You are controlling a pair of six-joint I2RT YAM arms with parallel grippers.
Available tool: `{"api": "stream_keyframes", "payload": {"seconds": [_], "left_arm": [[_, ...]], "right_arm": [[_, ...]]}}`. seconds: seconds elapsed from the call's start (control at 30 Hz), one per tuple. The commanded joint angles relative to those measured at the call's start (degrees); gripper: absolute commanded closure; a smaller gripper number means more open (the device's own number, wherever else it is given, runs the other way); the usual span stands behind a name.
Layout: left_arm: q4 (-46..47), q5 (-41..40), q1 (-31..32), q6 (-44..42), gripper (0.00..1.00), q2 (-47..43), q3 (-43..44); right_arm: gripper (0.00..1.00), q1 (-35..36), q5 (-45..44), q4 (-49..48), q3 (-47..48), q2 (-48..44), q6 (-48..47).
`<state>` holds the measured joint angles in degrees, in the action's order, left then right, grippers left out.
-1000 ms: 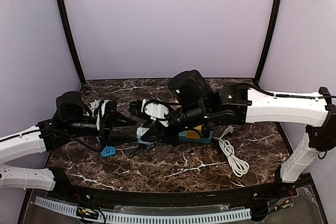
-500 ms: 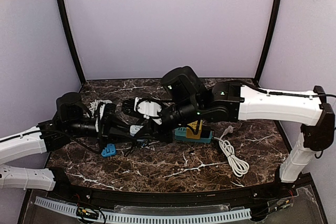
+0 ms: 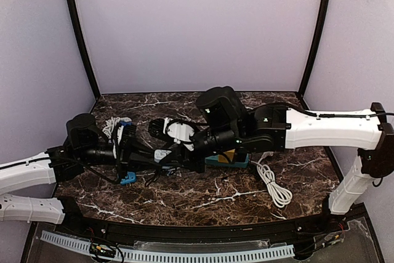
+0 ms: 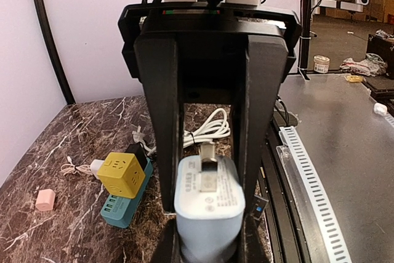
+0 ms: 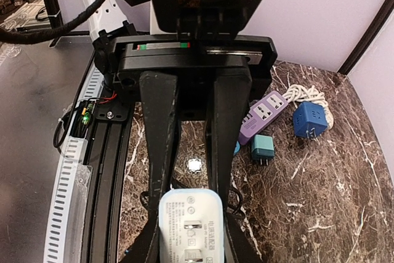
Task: Insert the plug
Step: Pick up the plug from the center of the board.
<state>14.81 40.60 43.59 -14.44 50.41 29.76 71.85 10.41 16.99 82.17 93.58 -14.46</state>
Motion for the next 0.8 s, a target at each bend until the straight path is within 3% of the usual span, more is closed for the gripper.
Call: {"api": "stream_keyframes", "payload": {"seconds": [0.0,0.3,0.53,0.6,0.7,0.77], "left_arm": [[2.23,-2.77,-0.62,1.23,0.99,-2.05,-1.61],[1.07,-3.14,-0.62,0.04,0.99,-2.76,-1.67],[1.63,-5.22,-0.67,-0.97,0.99,-2.69,-2.12],[2.77,-8.91,-0.69,0.30,0.99,-2.70,-2.62],[4.48,-20.01,-0.69,2.57,0.99,-2.69,-3.31],[4.94,-24.93,-0.83,3.10,0.99,-2.86,-3.91]], "right_arm": [[0.77,-1.90,-2.29,-3.44,-1.22,-4.34,4.13],[0.56,-2.04,-0.56,-0.95,-0.87,-3.77,1.97],[0.43,-2.46,-6.57,2.26,-2.76,-6.90,4.01],[0.36,-3.27,-14.48,2.28,-3.29,-7.96,8.81],[0.24,-7.39,-27.38,8.01,-3.60,-8.57,23.71],[0.10,-10.58,-33.63,15.62,-3.68,-8.47,35.27]]}}
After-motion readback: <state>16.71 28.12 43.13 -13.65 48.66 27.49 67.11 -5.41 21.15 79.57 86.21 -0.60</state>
